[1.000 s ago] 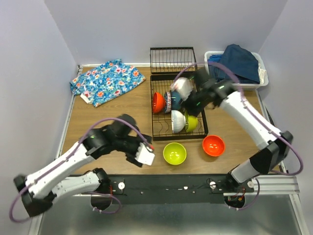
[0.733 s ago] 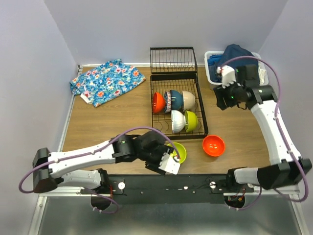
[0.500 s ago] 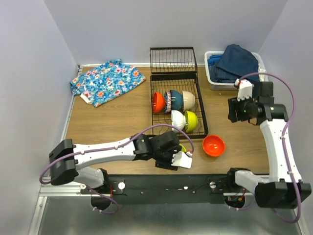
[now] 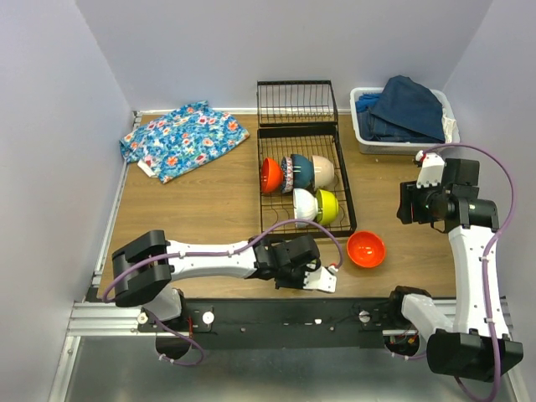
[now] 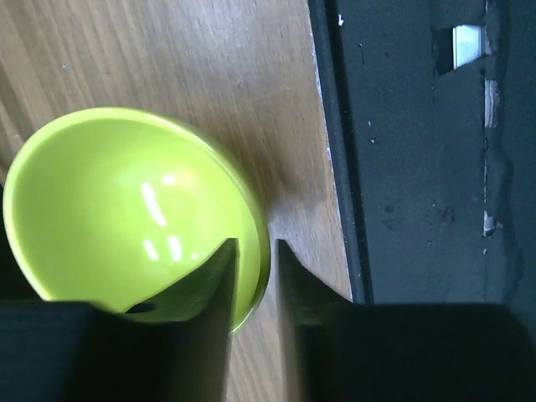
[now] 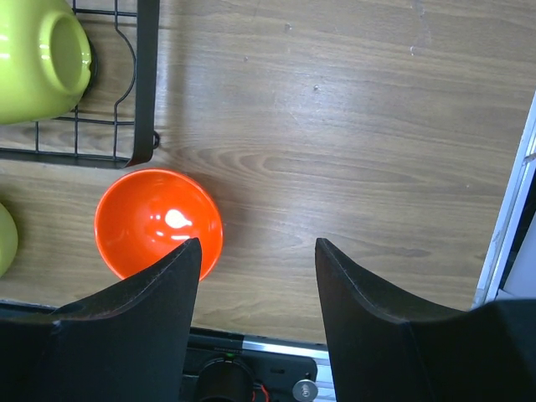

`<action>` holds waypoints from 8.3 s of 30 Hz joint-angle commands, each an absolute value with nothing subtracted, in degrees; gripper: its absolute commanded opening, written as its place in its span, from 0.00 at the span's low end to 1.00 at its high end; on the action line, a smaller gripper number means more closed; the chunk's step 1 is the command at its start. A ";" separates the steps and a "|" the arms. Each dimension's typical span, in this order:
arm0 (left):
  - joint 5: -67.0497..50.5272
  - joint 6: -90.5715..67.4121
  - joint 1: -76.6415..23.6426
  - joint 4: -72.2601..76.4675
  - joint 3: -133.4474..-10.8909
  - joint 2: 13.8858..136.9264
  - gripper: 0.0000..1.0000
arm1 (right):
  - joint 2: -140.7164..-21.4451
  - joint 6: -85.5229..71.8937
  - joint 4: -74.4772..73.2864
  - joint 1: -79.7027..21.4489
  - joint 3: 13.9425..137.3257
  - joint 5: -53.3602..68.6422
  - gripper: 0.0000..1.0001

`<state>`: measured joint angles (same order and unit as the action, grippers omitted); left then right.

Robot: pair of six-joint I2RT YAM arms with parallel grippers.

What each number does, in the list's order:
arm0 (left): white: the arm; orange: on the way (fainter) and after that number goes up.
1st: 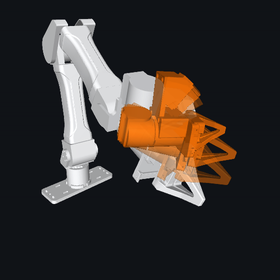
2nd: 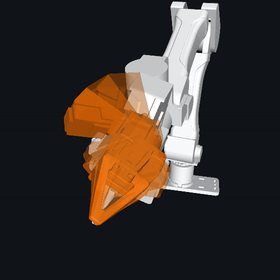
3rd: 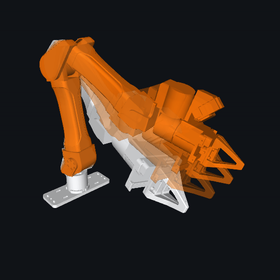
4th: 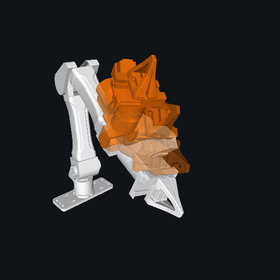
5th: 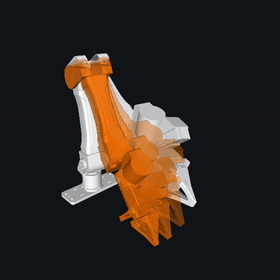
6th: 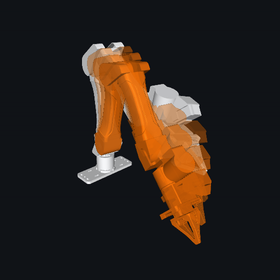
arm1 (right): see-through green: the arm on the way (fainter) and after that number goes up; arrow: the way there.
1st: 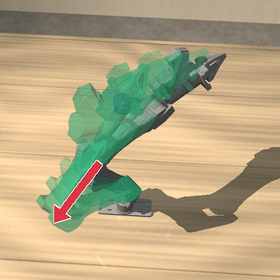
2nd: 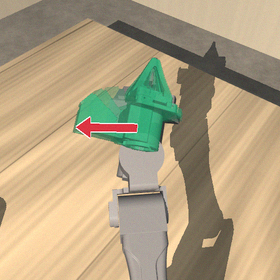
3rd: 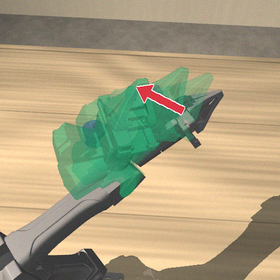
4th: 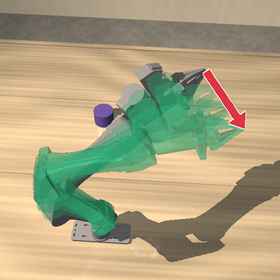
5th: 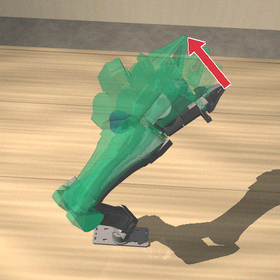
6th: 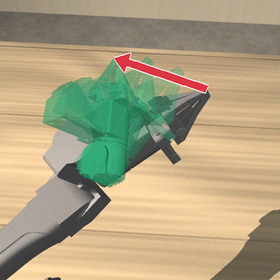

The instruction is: Load the bowls into the dish rack

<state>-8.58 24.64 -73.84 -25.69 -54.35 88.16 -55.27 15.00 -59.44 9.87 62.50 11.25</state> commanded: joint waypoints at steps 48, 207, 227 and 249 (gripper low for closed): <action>-59.15 -78.47 -19.69 75.92 -37.36 98.51 0.00 | -80.77 18.72 -57.83 10.46 73.74 5.80 0.65; -41.47 -8.97 -27.76 -31.94 -91.78 81.49 0.00 | -69.78 6.76 -56.69 23.38 74.88 23.37 1.00; -65.48 -98.88 -6.59 96.42 -42.54 92.98 0.00 | -82.17 13.80 -58.89 23.29 78.39 10.29 1.00; -56.87 -99.05 -6.15 96.33 -27.07 94.66 0.00 | -84.20 14.59 -58.89 23.29 75.50 9.14 1.00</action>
<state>-60.01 -99.22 -6.35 74.70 -27.53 94.48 -84.47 13.65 -58.17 23.00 77.71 10.00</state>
